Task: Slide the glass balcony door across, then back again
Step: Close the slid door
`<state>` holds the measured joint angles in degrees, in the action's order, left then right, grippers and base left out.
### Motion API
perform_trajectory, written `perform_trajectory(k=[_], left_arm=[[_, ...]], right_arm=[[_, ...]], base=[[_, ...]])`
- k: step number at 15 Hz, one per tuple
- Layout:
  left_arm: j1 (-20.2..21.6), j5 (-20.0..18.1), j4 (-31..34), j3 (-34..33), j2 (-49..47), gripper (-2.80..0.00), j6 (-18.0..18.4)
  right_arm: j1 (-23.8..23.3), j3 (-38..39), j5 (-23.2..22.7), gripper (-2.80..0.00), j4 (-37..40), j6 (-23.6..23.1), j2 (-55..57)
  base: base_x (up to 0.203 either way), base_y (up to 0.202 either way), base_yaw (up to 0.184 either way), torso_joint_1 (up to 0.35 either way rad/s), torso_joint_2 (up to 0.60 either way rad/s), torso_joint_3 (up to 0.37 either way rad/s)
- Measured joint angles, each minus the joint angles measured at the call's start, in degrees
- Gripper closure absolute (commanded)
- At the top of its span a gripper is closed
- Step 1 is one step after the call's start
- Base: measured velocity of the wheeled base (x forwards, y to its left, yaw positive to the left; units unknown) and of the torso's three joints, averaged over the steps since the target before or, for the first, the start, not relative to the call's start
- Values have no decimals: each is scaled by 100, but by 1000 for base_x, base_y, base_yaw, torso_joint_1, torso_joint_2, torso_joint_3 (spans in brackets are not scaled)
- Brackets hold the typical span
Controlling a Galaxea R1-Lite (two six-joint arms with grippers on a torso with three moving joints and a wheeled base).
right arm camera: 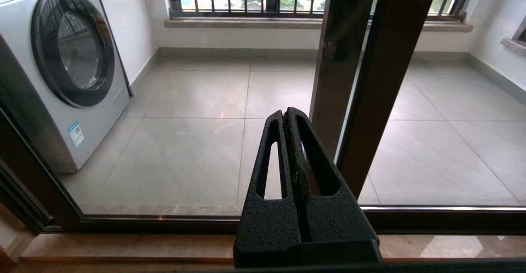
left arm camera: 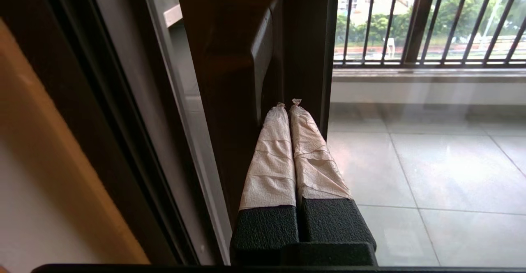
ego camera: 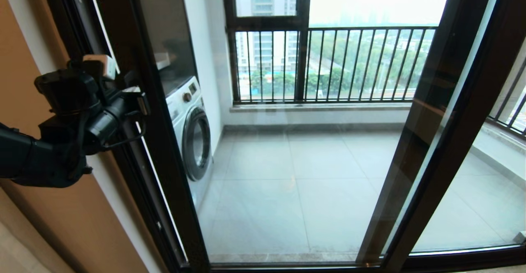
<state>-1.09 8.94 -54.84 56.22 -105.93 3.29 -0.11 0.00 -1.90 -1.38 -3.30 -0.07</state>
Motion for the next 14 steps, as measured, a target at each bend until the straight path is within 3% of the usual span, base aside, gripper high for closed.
perform_trajectory(k=[2, 14], left_arm=[[244, -223, 4, 2, -5, 0, -1], [1020, -657, -12, 151, -271, 0, 39]], right_arm=[[-5, 0, 1, 0, 0, 2, 0], [-2, 0, 1, 0, 0, 2, 0]], base=[[0, 0, 0, 0, 0, 0], [0, 0, 0, 0, 0, 0]])
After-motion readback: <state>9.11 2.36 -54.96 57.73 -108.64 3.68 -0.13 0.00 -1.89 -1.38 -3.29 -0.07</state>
